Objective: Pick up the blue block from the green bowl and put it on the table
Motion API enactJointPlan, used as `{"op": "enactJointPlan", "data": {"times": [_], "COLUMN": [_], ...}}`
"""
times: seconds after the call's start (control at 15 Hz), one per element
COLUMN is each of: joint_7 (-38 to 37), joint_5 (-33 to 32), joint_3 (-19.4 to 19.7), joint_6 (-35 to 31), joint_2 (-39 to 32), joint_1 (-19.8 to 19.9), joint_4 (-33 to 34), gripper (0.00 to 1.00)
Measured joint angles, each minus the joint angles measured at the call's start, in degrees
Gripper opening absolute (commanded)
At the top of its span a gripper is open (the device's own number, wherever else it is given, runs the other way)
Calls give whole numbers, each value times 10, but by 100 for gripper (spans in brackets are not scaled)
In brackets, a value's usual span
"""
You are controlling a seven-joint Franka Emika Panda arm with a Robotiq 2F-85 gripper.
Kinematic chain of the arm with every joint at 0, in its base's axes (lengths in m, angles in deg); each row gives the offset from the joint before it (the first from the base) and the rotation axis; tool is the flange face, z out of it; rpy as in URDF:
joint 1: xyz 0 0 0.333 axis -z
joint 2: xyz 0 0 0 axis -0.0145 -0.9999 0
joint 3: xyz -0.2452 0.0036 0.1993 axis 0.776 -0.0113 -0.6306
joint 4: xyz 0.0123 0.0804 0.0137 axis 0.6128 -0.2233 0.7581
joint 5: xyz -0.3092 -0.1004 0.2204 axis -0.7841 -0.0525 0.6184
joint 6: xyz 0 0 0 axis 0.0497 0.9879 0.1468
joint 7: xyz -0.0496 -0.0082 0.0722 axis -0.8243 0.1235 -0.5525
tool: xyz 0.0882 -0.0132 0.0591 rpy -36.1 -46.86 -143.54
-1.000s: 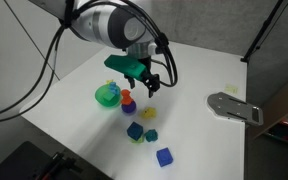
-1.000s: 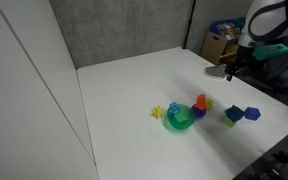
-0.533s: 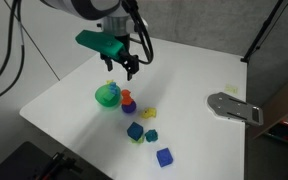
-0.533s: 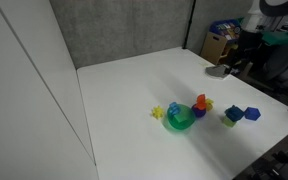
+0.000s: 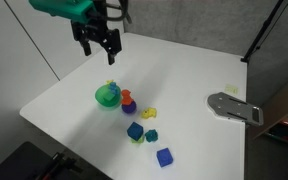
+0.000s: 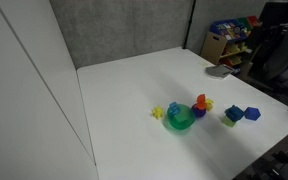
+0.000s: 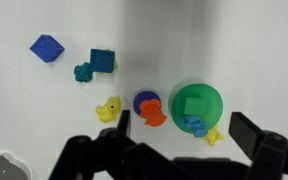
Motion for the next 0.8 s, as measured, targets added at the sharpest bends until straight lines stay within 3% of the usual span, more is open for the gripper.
{"op": "enactJointPlan", "data": {"times": [0.8], "joint_7": [-28], "joint_5": [-41], "joint_3": [-1], "joint_6": [32], "joint_2": [125], "joint_1": [-1], "joint_4": [-42], "gripper": [100]}}
